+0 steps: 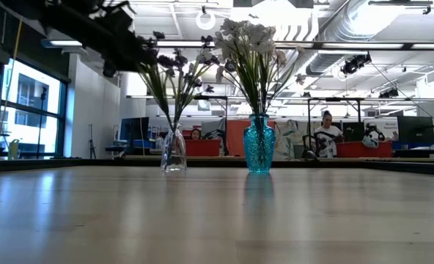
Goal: Sort flowers into vase by color
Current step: Put the purple flowers into the transparent vase, then return to Home Position
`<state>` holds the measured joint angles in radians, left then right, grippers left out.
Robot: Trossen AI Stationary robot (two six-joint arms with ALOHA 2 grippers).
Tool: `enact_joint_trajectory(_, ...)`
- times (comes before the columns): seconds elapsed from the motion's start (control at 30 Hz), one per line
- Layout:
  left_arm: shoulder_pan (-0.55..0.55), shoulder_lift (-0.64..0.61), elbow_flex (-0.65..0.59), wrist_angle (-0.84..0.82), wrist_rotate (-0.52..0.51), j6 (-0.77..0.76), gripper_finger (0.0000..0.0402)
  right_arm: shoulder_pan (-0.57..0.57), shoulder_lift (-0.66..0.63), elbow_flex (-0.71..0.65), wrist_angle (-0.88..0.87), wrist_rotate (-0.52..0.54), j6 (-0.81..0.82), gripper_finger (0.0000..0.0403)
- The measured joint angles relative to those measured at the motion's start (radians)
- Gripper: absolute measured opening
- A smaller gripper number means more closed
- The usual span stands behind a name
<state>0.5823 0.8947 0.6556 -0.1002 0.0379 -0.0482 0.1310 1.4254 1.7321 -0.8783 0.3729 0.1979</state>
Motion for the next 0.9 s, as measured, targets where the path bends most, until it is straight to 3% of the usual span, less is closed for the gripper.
enact_joint_trajectory(0.17,0.000,-0.088,0.002,0.002,-0.042,-0.030,0.0219,0.000,0.000,0.000,0.009,-0.001,-0.023,0.0302)
enact_joint_trajectory(0.33,-0.020,-0.071,0.001,-0.011,-0.040,-0.066,0.0219,-0.007,0.000,0.000,0.014,-0.002,-0.023,0.0302)
enact_joint_trajectory(0.77,-0.056,-0.082,0.001,0.251,-0.051,-0.168,0.0219,-0.007,0.000,0.000,0.014,-0.002,-0.023,0.0302)
enact_joint_trajectory(0.9,-0.056,-0.123,0.001,0.317,0.004,-0.185,0.0219,-0.007,0.000,0.000,0.020,-0.001,-0.021,0.0302)
